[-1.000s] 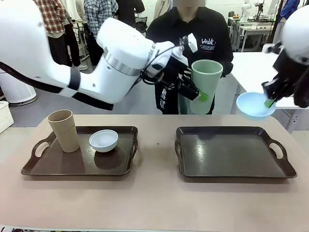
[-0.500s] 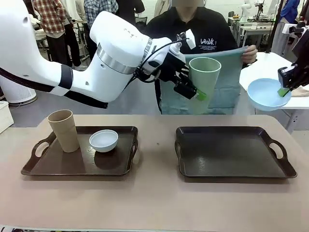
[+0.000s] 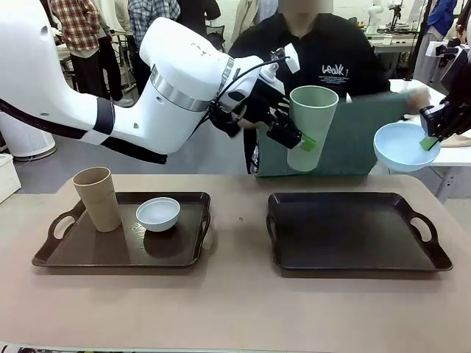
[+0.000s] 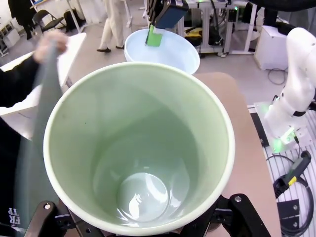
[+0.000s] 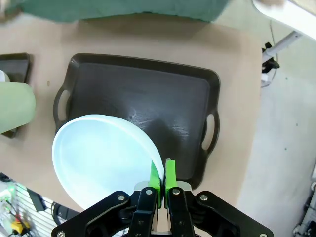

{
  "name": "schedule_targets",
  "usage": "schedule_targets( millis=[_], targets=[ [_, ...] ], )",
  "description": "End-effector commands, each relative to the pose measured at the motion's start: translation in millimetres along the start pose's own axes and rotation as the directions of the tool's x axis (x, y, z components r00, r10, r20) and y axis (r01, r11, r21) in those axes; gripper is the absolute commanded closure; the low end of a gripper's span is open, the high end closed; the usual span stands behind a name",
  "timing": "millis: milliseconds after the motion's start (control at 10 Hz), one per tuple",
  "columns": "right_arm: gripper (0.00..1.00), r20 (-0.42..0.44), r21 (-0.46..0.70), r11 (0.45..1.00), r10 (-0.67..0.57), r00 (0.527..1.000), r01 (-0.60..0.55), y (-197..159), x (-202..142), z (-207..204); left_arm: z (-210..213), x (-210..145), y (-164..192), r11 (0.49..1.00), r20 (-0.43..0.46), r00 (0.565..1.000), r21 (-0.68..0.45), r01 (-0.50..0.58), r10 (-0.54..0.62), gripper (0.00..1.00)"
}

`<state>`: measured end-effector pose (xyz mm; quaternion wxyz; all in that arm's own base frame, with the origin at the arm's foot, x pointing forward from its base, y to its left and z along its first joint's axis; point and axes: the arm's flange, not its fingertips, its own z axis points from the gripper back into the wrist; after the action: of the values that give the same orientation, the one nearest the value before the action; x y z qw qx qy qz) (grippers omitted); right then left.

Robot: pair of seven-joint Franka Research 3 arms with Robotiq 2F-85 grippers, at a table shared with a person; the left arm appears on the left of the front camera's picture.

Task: Set up a tray with a mat and arrange the tableware.
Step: Place the Picnic Bowl and Reusable plastic cup back onto the Handle tray in front of the human's position.

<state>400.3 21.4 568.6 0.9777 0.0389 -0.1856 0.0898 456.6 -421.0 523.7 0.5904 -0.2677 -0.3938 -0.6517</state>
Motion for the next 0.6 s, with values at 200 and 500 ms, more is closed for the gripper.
schedule_targets(
  millis=[200, 500],
  targets=[
    [1.00, 0.006, -0.007, 1.000, 0.007, 1.000, -0.007, 0.2, 2.9, 0.8, 1.7, 1.6, -0.2, 1.000, 0.006, 1.000, 0.000, 0.013, -0.013, 0.24],
    [1.00, 0.006, -0.007, 1.000, 0.007, 1.000, -0.007, 0.2, 2.9, 0.8, 1.7, 1.6, -0.2, 1.000, 0.006, 1.000, 0.000, 0.013, -0.013, 0.24]
  ],
)
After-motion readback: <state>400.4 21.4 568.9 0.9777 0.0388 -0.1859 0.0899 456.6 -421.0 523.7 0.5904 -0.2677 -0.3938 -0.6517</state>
